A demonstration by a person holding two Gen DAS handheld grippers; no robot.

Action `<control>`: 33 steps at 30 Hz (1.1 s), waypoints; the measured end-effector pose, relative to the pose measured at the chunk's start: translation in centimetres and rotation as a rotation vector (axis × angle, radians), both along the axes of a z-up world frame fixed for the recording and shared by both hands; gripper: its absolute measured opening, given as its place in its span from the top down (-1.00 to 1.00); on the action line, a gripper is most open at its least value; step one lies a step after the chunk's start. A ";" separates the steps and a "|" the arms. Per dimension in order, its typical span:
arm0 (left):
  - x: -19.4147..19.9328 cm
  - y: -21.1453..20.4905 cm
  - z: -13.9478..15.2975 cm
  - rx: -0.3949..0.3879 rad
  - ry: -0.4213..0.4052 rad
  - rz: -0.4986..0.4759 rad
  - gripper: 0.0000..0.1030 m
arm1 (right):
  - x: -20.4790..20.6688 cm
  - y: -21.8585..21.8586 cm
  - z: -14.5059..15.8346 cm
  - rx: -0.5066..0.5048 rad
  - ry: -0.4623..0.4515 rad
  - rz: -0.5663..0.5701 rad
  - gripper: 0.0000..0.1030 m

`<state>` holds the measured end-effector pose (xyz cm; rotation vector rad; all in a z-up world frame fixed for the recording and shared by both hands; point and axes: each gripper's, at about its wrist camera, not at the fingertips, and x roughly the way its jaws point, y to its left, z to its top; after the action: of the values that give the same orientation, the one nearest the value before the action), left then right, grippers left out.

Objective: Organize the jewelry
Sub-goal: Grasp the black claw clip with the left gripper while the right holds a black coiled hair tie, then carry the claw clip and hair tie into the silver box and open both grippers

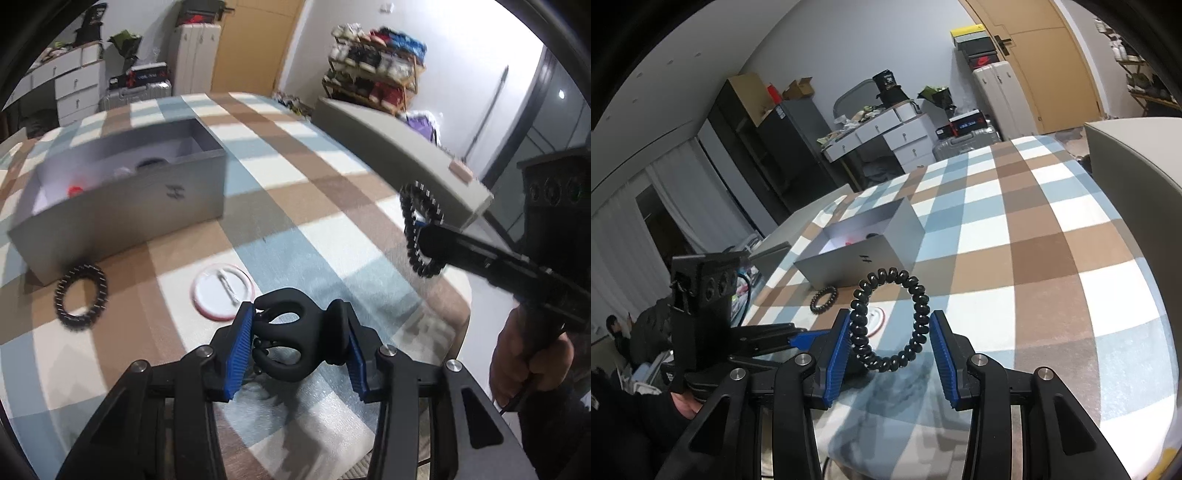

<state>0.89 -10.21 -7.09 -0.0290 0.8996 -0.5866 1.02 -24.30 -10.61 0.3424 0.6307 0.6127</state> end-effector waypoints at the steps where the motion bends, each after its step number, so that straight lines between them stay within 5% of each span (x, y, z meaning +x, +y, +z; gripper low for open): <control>1: 0.0 0.6 0.6 -0.014 -0.015 0.013 0.24 | 0.2 0.2 0.2 0.001 -0.002 0.003 0.20; 10: 2.3 6.6 5.9 -0.067 -0.159 0.152 0.24 | 3.7 4.2 4.2 -0.030 -0.083 0.080 0.20; 18: 6.5 10.5 6.4 -0.069 -0.199 0.252 0.24 | 9.2 9.2 7.2 -0.090 -0.157 0.146 0.20; 33: 11.3 11.4 3.6 -0.080 -0.093 0.214 0.24 | 17.3 14.4 2.3 -0.212 0.044 0.184 0.20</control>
<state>12.21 1.20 -3.47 -0.1673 0.7708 -0.4205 18.29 -9.93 -8.30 0.0995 0.7681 0.7084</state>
